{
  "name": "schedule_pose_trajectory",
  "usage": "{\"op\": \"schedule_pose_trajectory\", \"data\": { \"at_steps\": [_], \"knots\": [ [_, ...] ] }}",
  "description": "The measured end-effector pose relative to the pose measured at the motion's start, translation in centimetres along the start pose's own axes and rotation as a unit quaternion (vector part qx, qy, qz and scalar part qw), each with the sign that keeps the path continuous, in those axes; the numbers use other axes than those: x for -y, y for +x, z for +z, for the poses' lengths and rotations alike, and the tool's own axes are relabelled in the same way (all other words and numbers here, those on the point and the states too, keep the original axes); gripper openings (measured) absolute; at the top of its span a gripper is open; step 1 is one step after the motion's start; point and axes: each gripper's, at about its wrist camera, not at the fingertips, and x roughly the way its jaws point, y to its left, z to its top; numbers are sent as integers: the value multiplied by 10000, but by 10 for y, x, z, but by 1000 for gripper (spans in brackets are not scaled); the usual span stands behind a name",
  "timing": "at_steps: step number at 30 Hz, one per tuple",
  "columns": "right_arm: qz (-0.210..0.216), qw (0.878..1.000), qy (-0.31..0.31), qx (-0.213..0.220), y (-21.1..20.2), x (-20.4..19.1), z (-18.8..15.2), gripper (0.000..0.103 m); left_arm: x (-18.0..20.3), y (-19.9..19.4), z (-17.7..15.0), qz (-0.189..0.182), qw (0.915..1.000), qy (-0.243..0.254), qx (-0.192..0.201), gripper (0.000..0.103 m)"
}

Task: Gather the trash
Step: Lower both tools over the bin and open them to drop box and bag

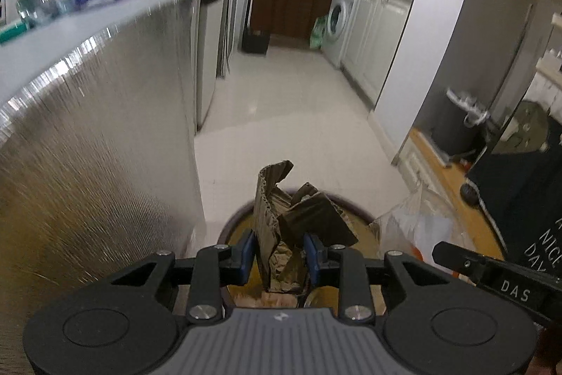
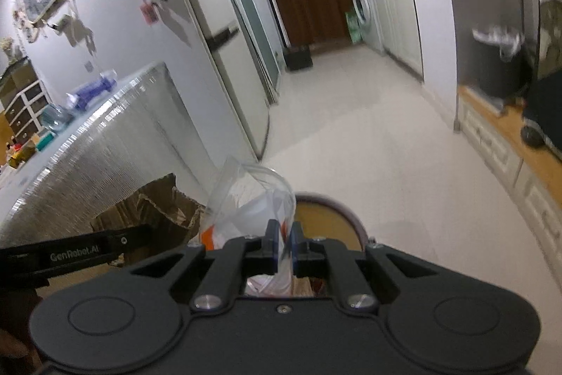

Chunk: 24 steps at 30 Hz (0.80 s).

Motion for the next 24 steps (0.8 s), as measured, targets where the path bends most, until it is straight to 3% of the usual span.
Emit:
{"op": "schedule_pose_trajectory", "data": {
  "at_steps": [17, 24],
  "knots": [
    [-176, 9962, 216, -824, 103, 20, -33, 7, -1, 101, -26, 70, 9947, 161, -1014, 31],
    [-457, 9918, 141, -1189, 130, 22, -49, 9, -3, 130, -40, 25, 9906, 198, -1353, 31]
  ]
}}
